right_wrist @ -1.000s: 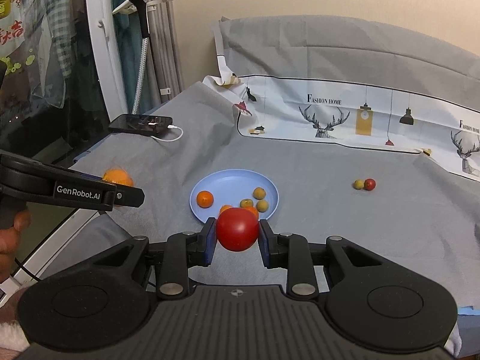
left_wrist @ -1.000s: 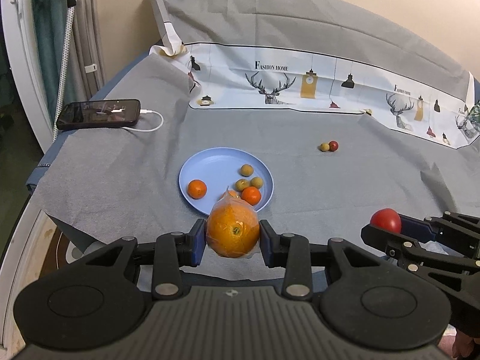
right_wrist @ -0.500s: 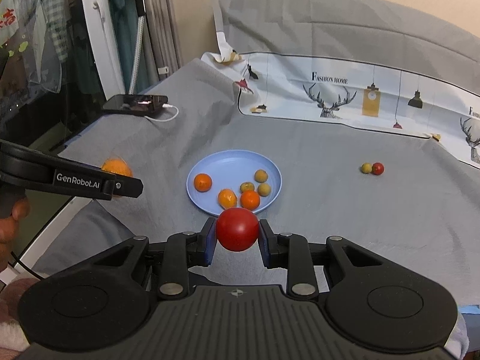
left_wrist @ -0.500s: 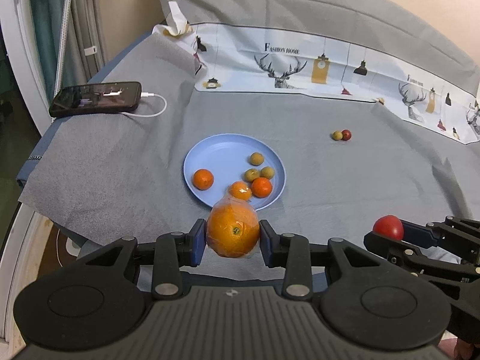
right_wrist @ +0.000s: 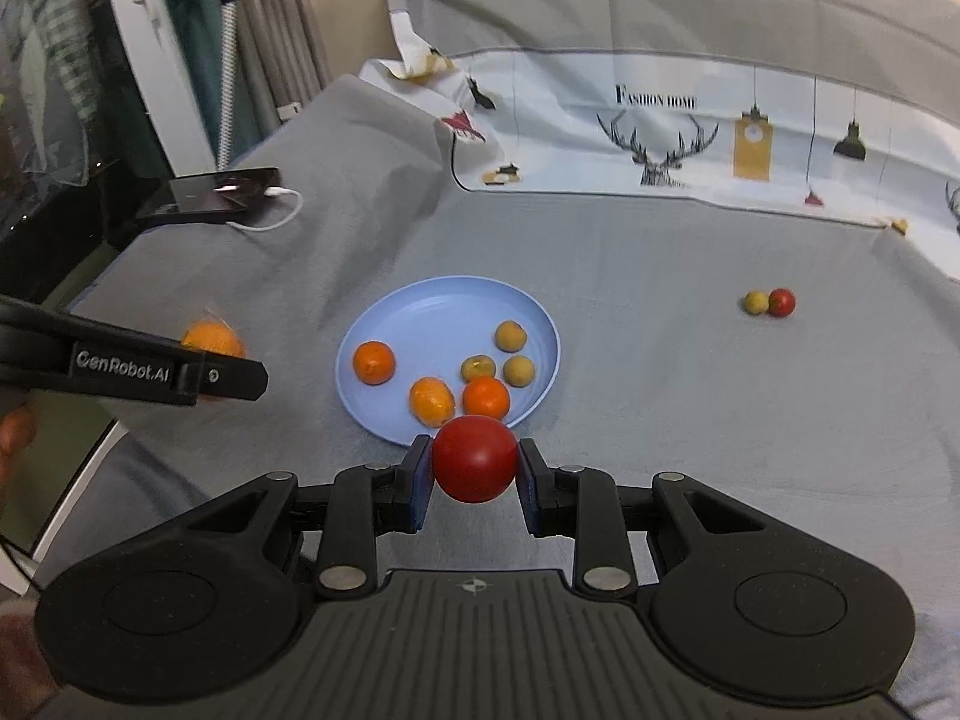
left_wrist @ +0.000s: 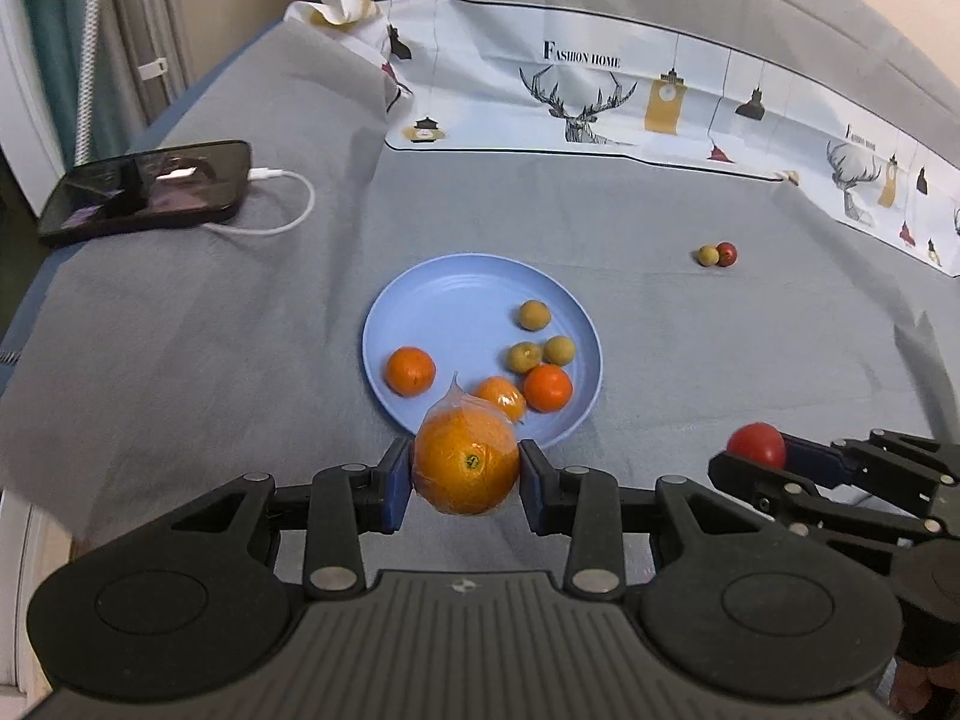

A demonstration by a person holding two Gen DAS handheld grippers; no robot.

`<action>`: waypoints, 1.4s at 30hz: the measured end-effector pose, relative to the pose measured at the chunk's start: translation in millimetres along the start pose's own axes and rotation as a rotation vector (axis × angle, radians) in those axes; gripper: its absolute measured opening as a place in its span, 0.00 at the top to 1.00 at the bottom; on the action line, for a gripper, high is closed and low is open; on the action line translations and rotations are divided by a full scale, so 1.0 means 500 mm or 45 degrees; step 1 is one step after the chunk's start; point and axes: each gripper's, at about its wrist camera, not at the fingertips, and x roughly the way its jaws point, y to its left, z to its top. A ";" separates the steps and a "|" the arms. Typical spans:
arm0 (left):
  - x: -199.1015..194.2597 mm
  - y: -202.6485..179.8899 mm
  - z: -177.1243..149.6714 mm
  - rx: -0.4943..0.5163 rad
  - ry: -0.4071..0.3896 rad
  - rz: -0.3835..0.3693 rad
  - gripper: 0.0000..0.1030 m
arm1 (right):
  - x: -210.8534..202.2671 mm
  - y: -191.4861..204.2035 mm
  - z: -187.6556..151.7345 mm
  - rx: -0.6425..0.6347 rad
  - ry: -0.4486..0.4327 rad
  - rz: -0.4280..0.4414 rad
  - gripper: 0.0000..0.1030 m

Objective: Organize fruits
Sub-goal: 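Carry the orange and red tomato over the blue plate, then open both tools to drop the orange and red tomato onto the plate, then withdraw both open tools from the plate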

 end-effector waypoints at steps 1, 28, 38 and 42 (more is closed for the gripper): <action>0.012 0.000 0.008 0.005 0.003 0.001 0.60 | 0.013 -0.002 0.006 0.004 0.001 -0.006 0.71; 0.233 0.004 0.129 0.148 -0.098 0.053 0.00 | 0.272 -0.003 0.101 -0.230 0.037 -0.032 0.19; 0.064 0.012 0.003 0.030 -0.034 0.134 0.00 | 0.080 0.003 0.018 -0.132 0.051 -0.076 0.10; -0.012 0.017 -0.036 -0.012 -0.070 0.149 0.00 | 0.003 0.024 0.003 -0.123 -0.038 -0.096 0.08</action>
